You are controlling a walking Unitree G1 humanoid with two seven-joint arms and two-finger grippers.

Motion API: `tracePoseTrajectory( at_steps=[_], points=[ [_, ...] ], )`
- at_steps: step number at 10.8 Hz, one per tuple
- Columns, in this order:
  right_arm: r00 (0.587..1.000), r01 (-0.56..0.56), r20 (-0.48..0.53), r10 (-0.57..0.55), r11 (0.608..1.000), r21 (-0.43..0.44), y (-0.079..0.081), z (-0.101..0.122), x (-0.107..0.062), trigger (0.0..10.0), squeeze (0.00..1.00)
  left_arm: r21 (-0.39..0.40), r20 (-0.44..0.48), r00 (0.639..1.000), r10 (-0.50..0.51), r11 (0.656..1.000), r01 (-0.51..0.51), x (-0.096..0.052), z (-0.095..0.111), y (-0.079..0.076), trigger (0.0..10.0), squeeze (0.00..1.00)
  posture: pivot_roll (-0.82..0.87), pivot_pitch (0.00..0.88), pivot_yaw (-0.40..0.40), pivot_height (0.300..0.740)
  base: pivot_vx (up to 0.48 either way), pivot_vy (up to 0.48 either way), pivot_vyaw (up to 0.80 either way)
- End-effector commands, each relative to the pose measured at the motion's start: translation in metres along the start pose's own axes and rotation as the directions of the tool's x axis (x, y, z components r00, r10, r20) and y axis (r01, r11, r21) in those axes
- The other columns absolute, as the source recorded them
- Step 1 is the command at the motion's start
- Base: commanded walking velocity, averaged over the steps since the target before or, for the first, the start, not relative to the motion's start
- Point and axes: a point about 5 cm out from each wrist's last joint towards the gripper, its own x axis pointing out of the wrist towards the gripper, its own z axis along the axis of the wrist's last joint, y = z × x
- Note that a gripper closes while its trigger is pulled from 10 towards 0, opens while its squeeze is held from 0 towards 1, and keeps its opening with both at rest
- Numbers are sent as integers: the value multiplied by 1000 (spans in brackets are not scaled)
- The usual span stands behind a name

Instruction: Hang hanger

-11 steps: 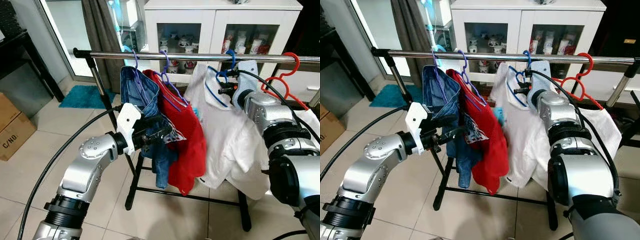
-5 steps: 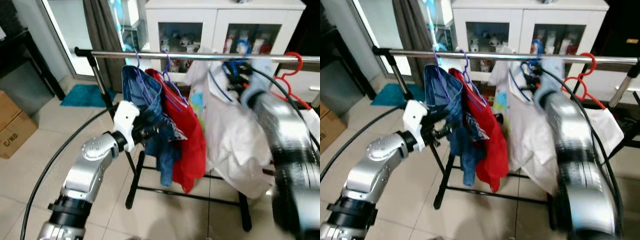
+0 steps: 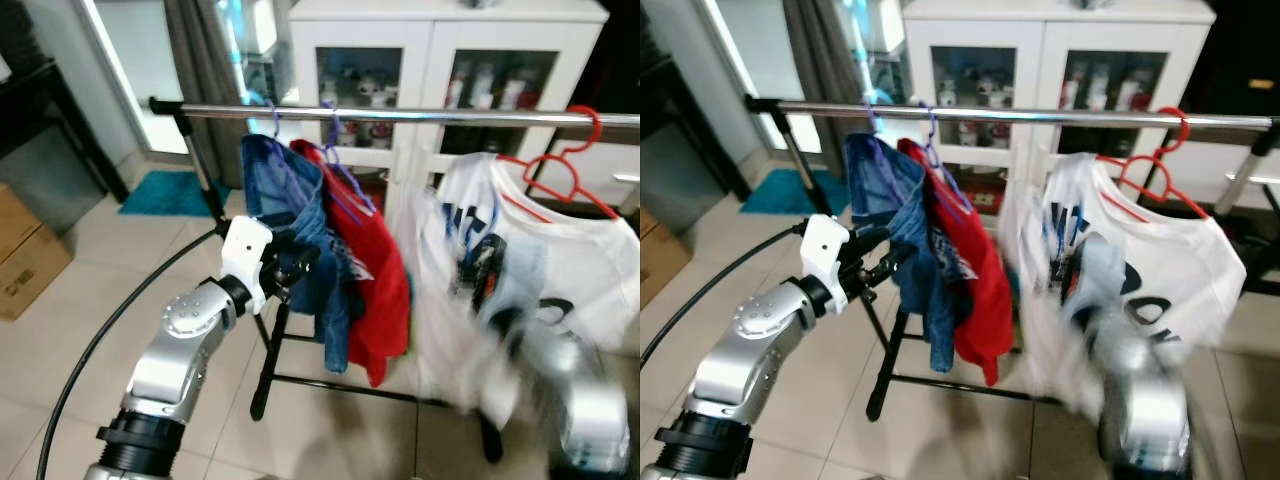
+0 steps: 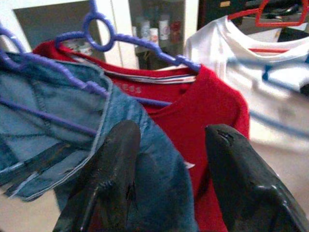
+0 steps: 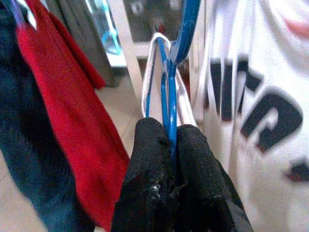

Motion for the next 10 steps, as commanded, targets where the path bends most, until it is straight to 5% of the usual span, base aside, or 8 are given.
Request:
tracePoseTrajectory(
  at_steps=[1, 6, 10],
  points=[
    [998, 15, 68, -14, 1000, -17, 5, 13, -5, 10000, 0, 8, -7, 1000, 14, 1000, -14, 0, 0, 2, 10000, 0, -172, 0, 98, 740, 0, 0, 0],
    [999, 36, 38, -35, 999, -14, 21, -2, -24, 10000, 0, -36, -13, 998, 58, 998, -58, -11, -9, -6, 10000, 0, -176, 0, 29, 740, 0, 0, 0],
    [999, 35, 14, -35, 999, 16, 26, -5, -22, 10000, 0, -36, -19, 998, 68, 997, -68, -16, -7, -6, 10000, 0, -155, 0, 23, 740, 0, 0, -486]
  ],
)
